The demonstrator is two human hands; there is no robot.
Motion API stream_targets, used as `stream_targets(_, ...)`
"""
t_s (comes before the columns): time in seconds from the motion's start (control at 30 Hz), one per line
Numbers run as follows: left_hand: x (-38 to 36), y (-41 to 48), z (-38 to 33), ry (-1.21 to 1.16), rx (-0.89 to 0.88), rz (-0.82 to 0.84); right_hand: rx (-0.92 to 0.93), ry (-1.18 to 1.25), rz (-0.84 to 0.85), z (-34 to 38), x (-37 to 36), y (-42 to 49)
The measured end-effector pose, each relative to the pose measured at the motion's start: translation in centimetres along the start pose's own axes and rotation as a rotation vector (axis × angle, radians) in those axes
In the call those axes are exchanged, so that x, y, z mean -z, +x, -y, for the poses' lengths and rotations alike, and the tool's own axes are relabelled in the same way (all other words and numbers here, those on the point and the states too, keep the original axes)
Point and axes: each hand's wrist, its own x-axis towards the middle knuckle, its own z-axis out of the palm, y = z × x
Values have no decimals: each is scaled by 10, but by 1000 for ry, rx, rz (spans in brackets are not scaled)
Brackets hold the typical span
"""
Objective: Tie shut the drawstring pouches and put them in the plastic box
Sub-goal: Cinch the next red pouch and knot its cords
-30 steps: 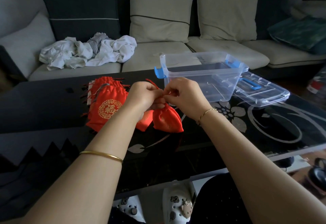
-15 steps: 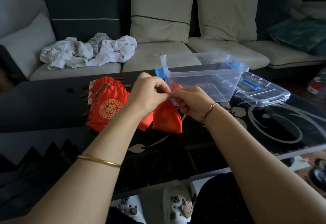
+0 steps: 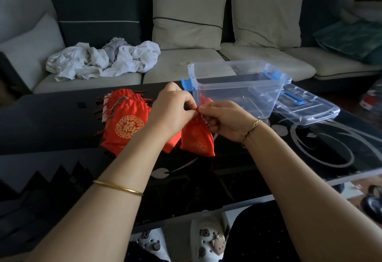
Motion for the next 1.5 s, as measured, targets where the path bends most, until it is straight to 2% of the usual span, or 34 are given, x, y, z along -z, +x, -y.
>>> stream_targets(0.27, -1, 1, 1, 51, -75, 50, 59, -74, -34, -1, 1, 2)
stream_targets(0.4, 5, 6, 6, -50, 41, 22, 185, -256, -204, -2, 11, 4)
stream_targets(0.53, 2, 2, 1, -291, 259, 120, 211, -418, -279, -13, 5, 8)
stream_targets(0.6, 1, 1, 3, -438, 409, 164, 177, -407, -238, -16, 0, 6)
stream_targets(0.73, 1, 6, 9, -681, 586, 123, 29, -221, 4, -28, 4, 1)
stream_targets(0.83, 2, 9, 8, -804, 638, 97, 2, -504, 53, -40, 9, 2)
stream_targets(0.9, 2, 10, 5, -881, 665, 82, 47, -625, -15, -46, 11, 2)
stream_targets(1.07, 3, 15, -1, -1089, 692, 49, 194, -622, -194, -42, 13, -1)
stream_targets(1.17, 8, 25, -6, -1189, 659, 41, 304, -765, -350, -21, 15, -8)
stream_targets(1.23, 13, 40, -10, -1270, 647, 6, 355, -717, -381, 3, 19, -11)
stream_targets(1.3, 17, 55, -10, -1272, 647, -41, 391, -668, -408, 30, 24, -7)
stream_targets(1.43, 15, 86, -4, -1113, 661, -71, 410, -695, -504, 90, 45, 37)
stream_targets(1.5, 11, 95, 2, -1044, 688, -68, 368, -782, -552, 111, 55, 70)
